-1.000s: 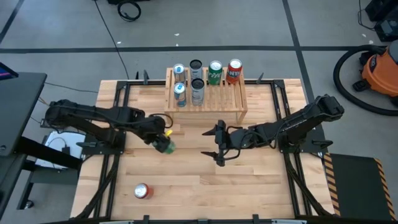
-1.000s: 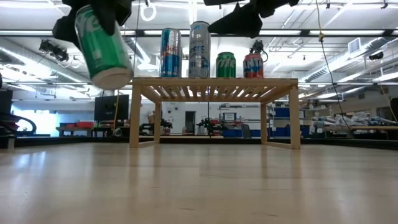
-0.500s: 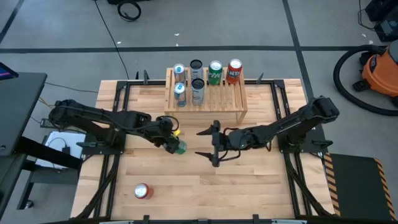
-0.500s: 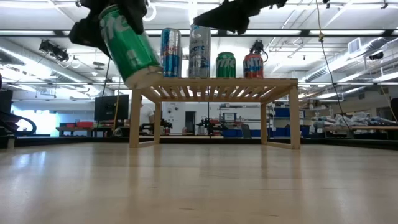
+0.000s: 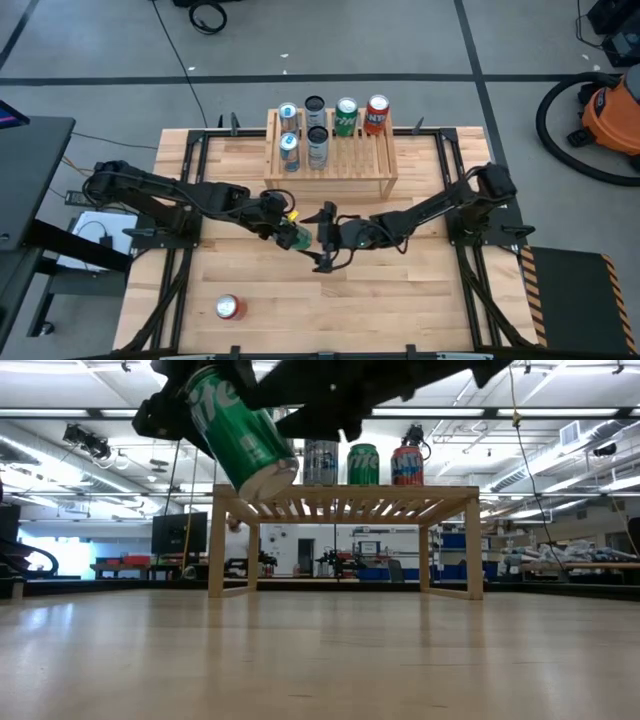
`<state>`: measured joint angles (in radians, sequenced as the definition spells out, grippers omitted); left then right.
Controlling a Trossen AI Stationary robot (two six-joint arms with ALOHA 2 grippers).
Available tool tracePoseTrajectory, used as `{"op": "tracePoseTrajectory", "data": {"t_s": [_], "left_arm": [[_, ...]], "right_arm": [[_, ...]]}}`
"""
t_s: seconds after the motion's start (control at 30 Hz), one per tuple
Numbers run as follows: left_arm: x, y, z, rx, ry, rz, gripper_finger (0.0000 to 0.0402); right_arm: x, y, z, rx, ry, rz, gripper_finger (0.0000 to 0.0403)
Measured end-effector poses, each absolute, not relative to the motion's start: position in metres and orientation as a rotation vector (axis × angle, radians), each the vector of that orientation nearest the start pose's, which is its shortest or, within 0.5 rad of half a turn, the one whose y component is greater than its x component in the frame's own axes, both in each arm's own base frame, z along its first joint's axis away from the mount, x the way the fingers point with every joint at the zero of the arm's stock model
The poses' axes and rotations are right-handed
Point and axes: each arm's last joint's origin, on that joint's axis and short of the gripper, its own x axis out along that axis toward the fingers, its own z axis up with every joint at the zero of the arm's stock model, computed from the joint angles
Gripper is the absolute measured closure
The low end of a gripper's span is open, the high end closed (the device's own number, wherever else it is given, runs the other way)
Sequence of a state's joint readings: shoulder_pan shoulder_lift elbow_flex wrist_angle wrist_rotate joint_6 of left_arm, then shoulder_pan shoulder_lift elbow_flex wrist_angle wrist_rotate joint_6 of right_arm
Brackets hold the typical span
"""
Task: Place canned beverage on shelf
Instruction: Put the green soda can aligned with the other green soda can on the shelf
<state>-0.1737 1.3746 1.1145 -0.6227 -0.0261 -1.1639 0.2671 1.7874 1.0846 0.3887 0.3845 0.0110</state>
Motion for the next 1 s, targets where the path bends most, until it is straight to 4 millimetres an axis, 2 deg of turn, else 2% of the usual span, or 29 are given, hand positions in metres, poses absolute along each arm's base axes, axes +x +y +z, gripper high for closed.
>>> {"op": "tracePoseTrajectory", "data": {"t_s": [0.1, 0.23, 0.57, 0.67, 0.8, 1.0], "left_arm": [[0.281, -0.049, 0.282, -0.993, 0.832, 0.376, 0.0090], [0.286, -0.050, 0.281, -0.984, 0.817, 0.348, 0.0090], [0.288, -0.050, 0.284, -0.970, 0.792, 0.316, 0.0090], [0.288, -0.050, 0.284, -0.968, 0.796, 0.319, 0.0090], [0.287, -0.050, 0.283, -0.967, 0.804, 0.323, 0.0090], [0.288, -0.050, 0.284, -0.969, 0.797, 0.319, 0.0089]], "right_arm": [[0.389, 0.095, 0.220, -0.063, 0.287, -0.111, 0.0025], [0.396, 0.093, 0.210, -0.058, 0.306, -0.120, 0.0025], [0.399, 0.087, 0.206, 0.013, 0.326, -0.099, 0.0027], [0.398, 0.087, 0.206, 0.040, 0.329, -0.101, 0.0044], [0.398, 0.086, 0.205, 0.037, 0.339, -0.103, 0.0091], [0.398, 0.086, 0.205, 0.045, 0.340, -0.103, 0.0092]]}}
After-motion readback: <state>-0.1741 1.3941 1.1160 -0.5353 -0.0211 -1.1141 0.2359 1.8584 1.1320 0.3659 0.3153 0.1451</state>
